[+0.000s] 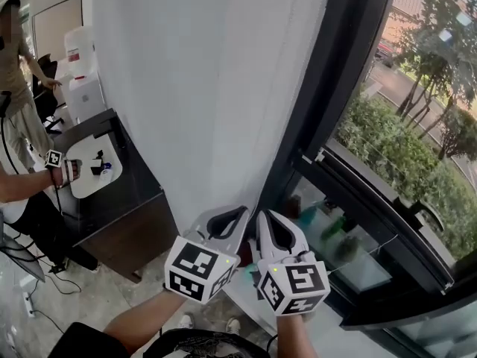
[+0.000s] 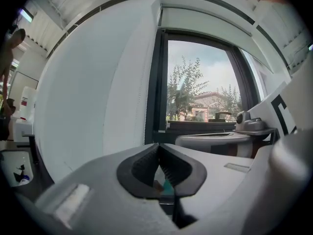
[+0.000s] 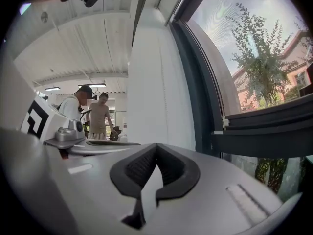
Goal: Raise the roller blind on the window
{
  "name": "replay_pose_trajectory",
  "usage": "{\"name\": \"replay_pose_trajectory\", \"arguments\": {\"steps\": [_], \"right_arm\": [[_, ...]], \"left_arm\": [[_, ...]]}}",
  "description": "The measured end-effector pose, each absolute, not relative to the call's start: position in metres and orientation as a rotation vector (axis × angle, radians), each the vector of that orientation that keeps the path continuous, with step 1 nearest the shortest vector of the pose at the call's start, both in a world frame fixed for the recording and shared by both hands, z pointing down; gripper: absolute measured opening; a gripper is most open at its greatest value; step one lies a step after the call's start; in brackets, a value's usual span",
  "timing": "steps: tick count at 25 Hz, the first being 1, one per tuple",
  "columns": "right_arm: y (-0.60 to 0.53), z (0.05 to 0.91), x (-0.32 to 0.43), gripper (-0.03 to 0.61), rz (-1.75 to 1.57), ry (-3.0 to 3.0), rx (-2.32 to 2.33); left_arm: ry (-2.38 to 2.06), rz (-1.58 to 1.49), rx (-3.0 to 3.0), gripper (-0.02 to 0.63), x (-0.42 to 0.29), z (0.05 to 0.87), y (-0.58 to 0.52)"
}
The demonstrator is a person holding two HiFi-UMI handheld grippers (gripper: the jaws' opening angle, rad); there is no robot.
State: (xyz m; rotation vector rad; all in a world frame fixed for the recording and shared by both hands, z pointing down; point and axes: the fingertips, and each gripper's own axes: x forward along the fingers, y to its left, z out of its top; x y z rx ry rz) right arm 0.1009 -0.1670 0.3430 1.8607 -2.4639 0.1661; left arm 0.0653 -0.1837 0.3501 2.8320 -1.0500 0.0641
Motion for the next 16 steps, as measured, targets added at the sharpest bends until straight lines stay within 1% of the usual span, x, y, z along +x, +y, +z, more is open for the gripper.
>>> {"name": "replay_pose_trajectory", "arguments": {"steps": [16], "right_arm": [[-0.1633, 0.345, 0.1068, 0.006, 0.185, -2.472, 1.849]], "left_arm": [[-1.031, 0.051, 2.827, 0.002, 0.0753, 0.3496, -0.1793]]}}
